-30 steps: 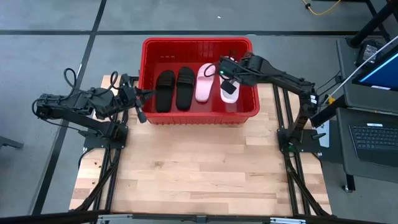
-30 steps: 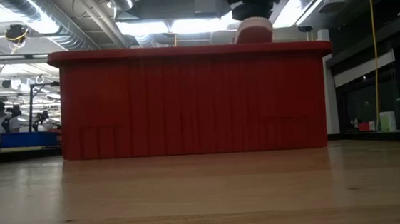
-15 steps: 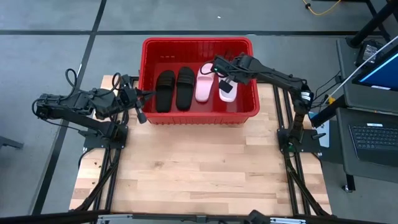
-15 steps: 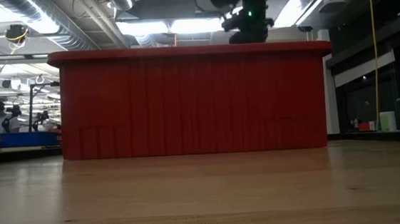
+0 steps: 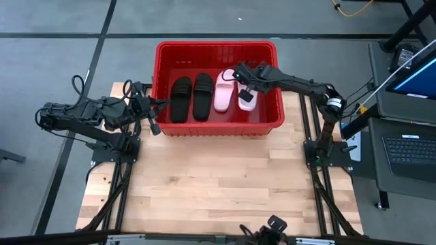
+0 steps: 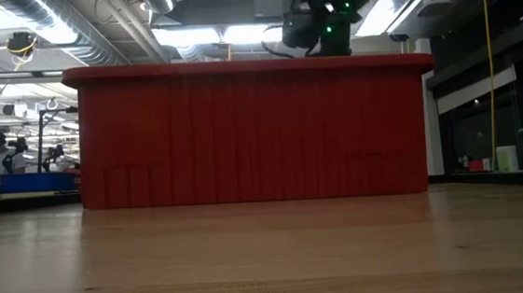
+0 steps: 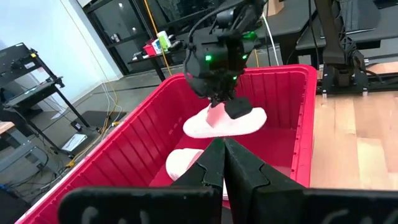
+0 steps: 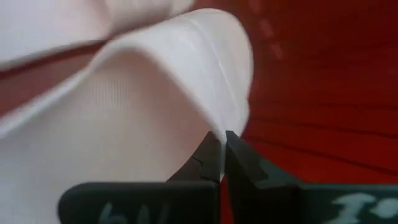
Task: Pick and place slides into bin
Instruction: Put the pink slide into the red container
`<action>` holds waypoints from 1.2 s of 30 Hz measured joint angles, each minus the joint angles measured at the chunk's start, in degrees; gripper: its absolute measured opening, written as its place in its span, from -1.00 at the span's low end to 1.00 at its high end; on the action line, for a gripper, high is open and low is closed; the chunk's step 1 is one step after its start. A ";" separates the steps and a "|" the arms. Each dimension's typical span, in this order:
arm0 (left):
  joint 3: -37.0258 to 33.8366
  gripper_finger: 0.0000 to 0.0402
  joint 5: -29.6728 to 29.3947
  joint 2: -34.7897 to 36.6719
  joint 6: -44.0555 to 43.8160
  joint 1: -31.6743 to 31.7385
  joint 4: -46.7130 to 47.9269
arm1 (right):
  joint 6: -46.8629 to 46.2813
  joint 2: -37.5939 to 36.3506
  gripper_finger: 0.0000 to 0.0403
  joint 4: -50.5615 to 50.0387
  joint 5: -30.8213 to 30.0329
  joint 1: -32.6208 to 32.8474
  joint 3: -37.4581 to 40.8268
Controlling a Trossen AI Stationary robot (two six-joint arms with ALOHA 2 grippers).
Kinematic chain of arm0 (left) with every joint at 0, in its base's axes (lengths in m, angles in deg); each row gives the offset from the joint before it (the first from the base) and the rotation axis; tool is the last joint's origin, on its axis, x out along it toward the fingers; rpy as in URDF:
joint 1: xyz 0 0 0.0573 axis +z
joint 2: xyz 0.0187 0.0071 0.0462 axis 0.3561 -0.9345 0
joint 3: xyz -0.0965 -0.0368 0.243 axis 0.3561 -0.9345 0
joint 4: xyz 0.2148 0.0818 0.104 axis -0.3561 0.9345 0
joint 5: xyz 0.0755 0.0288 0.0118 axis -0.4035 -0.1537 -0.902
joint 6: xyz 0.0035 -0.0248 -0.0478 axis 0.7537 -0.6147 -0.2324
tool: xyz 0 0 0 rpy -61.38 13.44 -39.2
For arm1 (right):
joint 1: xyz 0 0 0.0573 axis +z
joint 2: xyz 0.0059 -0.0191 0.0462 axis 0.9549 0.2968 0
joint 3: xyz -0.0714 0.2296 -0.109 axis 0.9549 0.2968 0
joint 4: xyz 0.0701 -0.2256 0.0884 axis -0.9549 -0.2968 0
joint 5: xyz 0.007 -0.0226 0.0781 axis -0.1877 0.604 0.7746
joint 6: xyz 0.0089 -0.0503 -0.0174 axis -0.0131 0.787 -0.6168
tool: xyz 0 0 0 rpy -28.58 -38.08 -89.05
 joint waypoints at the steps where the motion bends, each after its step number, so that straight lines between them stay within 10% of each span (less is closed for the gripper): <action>1: 0.00 -0.98 0.00 0.00 0.00 0.00 0.00 | -0.15 0.00 -0.96 0.34 -0.01 -0.49 0.44; 36: 0.00 -0.99 -0.09 0.01 -1.52 0.00 0.00 | 2.31 0.00 -0.96 19.65 5.51 -6.49 11.61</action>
